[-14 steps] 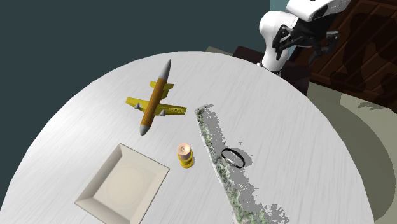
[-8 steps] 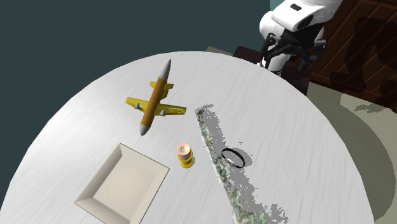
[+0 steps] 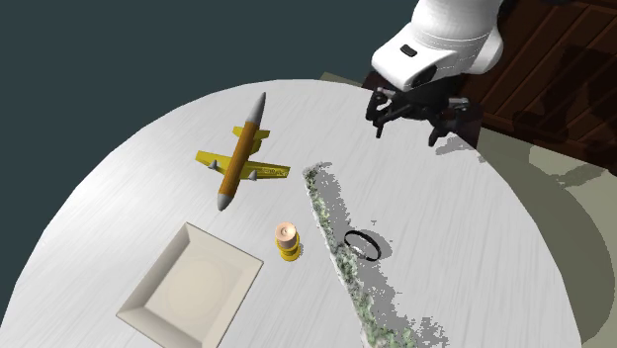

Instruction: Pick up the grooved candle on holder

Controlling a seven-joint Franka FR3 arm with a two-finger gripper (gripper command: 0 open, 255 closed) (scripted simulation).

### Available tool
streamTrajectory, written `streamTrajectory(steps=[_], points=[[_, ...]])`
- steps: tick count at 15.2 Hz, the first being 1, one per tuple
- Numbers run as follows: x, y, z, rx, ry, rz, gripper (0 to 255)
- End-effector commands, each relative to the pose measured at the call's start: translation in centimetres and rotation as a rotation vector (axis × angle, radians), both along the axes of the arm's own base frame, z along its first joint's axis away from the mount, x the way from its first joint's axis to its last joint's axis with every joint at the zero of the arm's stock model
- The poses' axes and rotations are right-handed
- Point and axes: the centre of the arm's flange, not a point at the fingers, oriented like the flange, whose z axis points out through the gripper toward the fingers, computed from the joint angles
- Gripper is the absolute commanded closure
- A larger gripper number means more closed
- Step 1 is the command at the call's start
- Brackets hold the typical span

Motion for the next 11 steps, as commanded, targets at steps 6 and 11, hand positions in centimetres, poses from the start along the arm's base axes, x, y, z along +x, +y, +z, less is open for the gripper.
streamTrajectory(steps=[6,11], points=[[8.1,-3.6,-0.8,-0.006,-0.022,0.012,0],[14.0,-6.0,-1.2,-0.01,-0.037,0.02,0]])
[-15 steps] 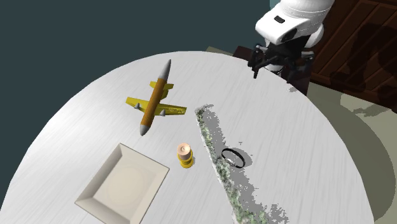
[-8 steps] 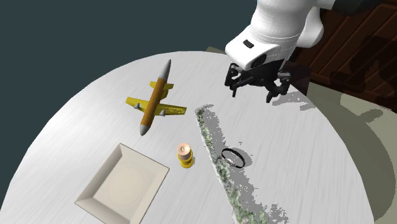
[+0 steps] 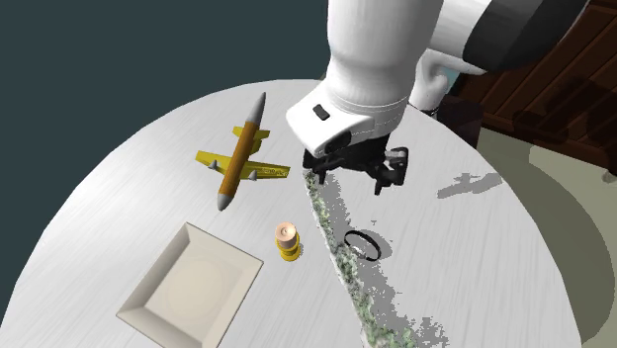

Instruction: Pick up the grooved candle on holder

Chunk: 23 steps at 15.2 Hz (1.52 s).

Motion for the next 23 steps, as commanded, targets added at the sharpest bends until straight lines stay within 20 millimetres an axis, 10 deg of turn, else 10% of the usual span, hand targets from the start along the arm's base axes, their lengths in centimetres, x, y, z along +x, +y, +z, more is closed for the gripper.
streamTrajectory(steps=[1,10,20,21,23], points=[[2.5,-1.2,-0.1,-0.002,-0.007,0.004,0],[13.1,-5.3,-0.5,-0.009,-0.035,0.019,0],[13.2,-5.3,-4.5,-0.009,-0.035,0.019,0],[13.2,-5.3,-4.5,-0.009,-0.035,0.019,255],[13.2,-5.3,-4.5,-0.009,-0.035,0.019,255]])
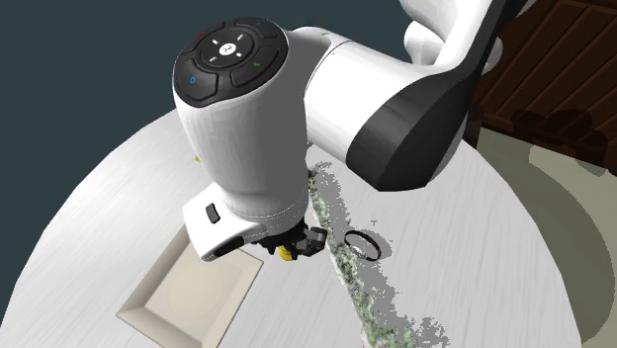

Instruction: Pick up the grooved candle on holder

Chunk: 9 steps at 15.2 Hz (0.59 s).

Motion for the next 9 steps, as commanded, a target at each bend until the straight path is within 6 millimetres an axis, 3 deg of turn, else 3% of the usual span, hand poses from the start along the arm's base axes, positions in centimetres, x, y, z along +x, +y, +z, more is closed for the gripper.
streamTrajectory(steps=[1,7,9], points=[[0.0,0.0,-0.1,0.001,0.001,0.001,255],[0.0,0.0,-0.1,0.001,0.001,0.001,255],[0.0,0.0,0.9,0.001,0.001,0.001,255]])
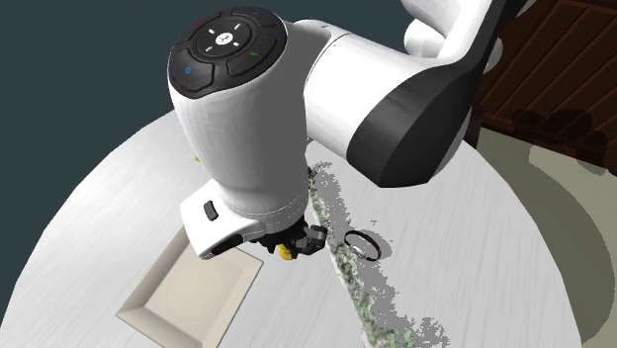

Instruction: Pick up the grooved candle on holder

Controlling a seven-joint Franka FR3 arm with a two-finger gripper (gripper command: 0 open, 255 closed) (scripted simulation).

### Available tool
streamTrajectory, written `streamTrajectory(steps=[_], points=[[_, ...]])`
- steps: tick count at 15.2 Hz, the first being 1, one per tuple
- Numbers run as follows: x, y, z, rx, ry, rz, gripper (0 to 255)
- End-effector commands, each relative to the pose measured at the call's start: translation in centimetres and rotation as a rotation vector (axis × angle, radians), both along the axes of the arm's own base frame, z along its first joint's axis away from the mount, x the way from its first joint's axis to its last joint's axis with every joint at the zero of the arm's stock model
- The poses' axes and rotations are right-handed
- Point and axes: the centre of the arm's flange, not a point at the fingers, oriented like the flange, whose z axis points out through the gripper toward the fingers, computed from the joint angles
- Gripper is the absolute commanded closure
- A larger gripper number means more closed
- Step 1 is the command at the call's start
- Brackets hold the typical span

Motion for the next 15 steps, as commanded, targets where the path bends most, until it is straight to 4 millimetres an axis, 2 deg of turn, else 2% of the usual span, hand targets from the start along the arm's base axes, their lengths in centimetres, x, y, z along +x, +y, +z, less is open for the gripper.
streamTrajectory(steps=[1,13,15], points=[[0.0,0.0,0.9,0.0,0.001,0.0,255],[0.0,0.0,7.2,0.0,0.001,0.0,255],[0.0,0.0,7.3,0.0,0.001,0.0,255]])
